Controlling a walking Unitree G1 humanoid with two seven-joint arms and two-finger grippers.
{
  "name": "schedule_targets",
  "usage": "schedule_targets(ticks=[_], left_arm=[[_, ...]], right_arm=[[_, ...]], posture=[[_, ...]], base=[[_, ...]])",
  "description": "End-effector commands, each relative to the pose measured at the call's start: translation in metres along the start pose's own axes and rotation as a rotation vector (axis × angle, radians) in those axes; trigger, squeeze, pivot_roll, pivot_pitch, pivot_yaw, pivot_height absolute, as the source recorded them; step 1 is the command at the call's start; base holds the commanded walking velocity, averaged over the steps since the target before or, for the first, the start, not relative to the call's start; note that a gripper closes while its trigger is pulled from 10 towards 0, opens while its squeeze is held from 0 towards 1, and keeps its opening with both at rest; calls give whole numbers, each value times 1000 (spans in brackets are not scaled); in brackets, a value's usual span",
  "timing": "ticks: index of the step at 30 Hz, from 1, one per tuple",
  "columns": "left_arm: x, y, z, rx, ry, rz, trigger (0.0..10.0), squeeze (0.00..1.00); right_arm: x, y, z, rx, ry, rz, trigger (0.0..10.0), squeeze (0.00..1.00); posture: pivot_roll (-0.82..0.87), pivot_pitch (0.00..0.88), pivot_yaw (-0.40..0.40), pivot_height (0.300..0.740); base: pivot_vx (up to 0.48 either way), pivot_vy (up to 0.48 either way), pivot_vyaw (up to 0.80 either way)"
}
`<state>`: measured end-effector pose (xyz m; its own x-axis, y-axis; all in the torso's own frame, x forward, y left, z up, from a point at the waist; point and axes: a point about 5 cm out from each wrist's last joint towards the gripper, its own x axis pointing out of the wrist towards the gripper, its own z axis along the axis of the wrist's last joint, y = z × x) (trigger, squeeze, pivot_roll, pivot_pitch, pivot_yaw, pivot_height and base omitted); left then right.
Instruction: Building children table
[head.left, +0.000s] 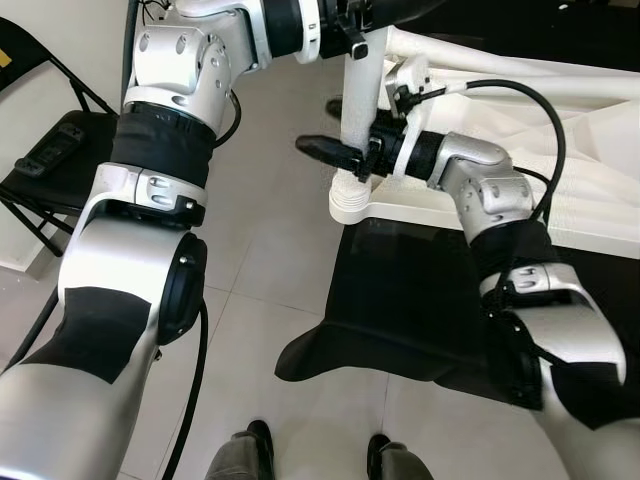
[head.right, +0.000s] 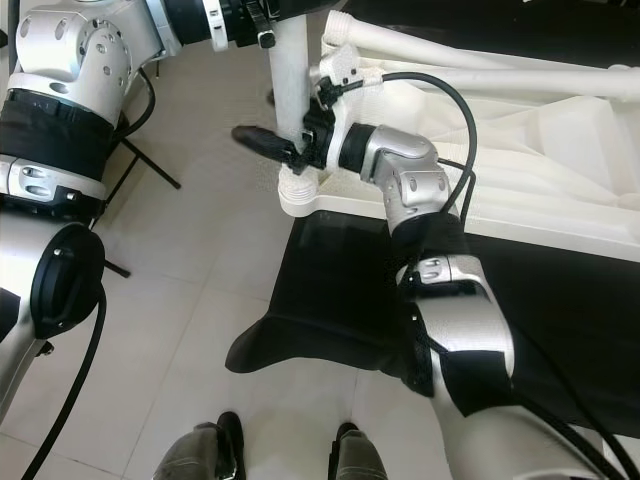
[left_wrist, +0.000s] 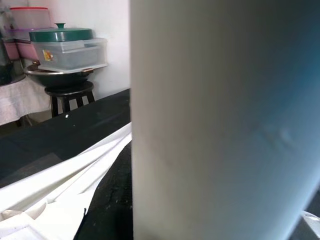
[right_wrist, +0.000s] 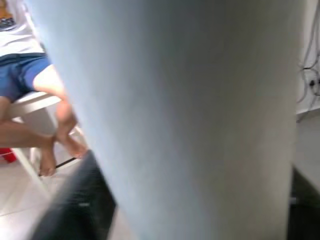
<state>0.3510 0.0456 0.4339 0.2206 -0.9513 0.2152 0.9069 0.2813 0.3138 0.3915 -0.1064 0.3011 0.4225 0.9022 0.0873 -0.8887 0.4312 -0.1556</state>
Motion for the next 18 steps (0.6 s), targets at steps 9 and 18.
schedule_targets(ticks=[9,18], left_arm=[[20,-19,1,-28,-26,-150,0,0],[21,-15,1,5,-32,-75,10000,1000]], right_arm=[[24,15,7,2,-69,133,0,0],[14,2,-2,-10,-80,-27,0,0]], posture=[[-4,267,32,740],[-13,268,32,740]], base=[[0,0,0],[0,0,0]])
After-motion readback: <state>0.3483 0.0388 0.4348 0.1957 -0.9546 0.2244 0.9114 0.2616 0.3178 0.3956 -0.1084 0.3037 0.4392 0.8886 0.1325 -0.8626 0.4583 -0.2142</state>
